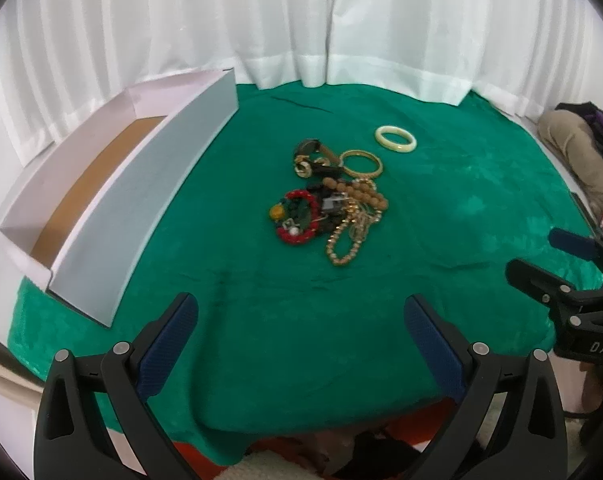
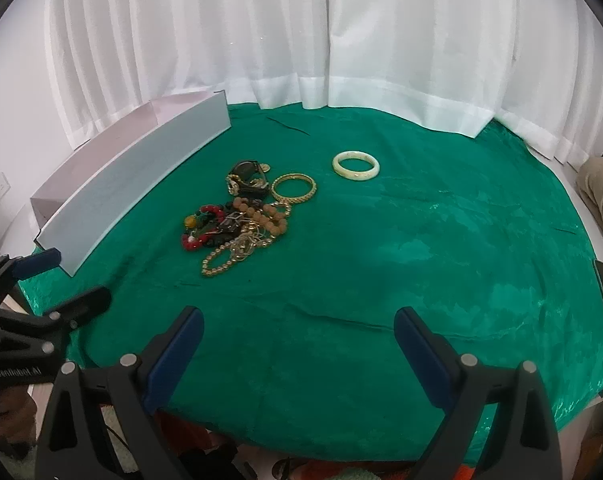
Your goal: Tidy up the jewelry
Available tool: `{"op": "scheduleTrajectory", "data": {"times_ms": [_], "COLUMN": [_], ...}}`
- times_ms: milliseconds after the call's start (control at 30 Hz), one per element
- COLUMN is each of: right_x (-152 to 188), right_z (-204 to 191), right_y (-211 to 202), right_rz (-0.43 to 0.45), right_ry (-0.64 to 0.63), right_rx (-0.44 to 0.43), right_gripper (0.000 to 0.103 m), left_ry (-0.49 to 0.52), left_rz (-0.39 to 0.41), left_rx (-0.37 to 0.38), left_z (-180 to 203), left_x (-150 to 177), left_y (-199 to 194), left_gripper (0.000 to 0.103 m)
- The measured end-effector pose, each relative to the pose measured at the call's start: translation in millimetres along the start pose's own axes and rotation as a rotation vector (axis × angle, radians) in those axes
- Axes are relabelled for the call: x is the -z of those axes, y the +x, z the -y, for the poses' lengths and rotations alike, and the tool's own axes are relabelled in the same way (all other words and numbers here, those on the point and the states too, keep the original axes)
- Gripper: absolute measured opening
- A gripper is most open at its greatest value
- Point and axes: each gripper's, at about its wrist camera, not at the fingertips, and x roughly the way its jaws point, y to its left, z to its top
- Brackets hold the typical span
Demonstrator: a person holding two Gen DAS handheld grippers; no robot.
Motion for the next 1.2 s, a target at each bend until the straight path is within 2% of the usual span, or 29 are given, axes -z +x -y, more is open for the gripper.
{"op": "scheduleTrajectory", "data": {"times_ms": [167, 333, 800, 1033, 1133, 1200], "right_x": [2.0, 1.9, -1.3, -14.0, -18.8, -24.0], "right_z": [7.3, 9.2, 23.0, 35.6, 42.3, 51.8], "right_y": [9.9, 12.9, 31.6, 39.3, 44.1, 48.3], "right_rz": [-0.029, -0.036, -0.081, -0.072, -0.068, -0.066], "right_ry": [0.026, 0.027, 0.054, 0.071, 0.079, 0.097], "right_rx": [-0.008, -0.01, -0.019, -0.014, -0.024, -0.005], "right_gripper": [0.098, 0.098, 0.098, 0.098, 0.098, 0.098], "left_ry": [-0.049, -0.035, -0.036, -0.053, -0.078, -0.047], "left_rz": [-0.047, -0.068, -0.119, -0.089, -0.075, -0.052], "left_rx": [0.029, 0.014, 0.047, 0.03, 0.05, 0.063], "left_z": [-17.0, -20.6, -18.1, -30.4, -40.0, -43.1], "left_x": [0.7, 0.2, -6.1, -26.0, -37.6, -47.9], "left_y": [14.7, 26.8, 51.4, 59.5, 64.3, 73.1], "left_gripper": [0.103, 0.102, 0.102, 0.102, 0.102, 0.102]}}
